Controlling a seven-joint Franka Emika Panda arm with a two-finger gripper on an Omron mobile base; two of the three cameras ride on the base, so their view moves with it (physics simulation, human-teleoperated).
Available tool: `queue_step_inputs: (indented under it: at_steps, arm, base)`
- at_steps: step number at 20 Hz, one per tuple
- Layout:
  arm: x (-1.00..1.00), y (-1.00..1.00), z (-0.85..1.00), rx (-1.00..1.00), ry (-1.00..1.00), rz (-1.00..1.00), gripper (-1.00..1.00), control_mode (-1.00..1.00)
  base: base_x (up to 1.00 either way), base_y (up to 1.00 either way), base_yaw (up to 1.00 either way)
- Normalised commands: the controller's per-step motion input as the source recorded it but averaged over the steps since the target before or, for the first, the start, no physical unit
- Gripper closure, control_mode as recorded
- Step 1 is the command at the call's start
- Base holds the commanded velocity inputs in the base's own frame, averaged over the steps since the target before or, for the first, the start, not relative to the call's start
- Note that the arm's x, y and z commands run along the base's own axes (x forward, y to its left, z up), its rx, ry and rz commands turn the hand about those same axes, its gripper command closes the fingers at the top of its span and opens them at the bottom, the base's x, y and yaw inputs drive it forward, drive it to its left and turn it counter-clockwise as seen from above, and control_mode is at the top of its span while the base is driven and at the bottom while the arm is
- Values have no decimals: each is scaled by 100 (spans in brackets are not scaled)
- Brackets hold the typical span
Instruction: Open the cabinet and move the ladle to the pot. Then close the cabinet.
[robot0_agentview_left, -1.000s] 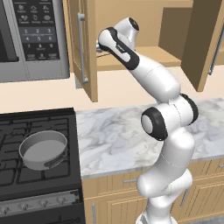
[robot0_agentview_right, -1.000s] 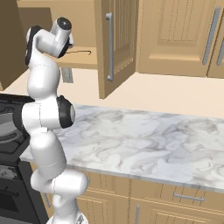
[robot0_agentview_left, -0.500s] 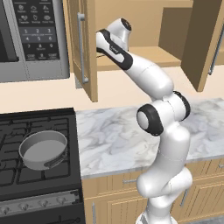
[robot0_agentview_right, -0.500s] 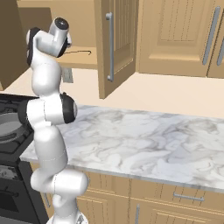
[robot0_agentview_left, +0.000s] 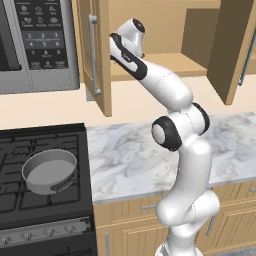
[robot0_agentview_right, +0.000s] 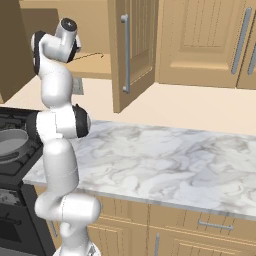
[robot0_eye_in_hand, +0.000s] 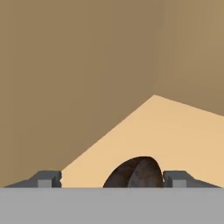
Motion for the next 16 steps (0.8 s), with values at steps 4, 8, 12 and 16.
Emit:
queue_step_inputs:
  at_steps: [4, 8, 12, 16]
  arm:
    - [1, 7, -4, -2, 0, 0, 100, -100]
    - [0, -2, 0, 0, 0, 0, 100, -100]
    - [-21, -23, 0, 0, 0, 0, 100, -100]
    - [-42, -31, -3, 0, 0, -3, 100, -100]
  base:
    - [0, 0, 0]
    - [0, 0, 0]
    - [0, 0, 0]
    - [0, 0, 0]
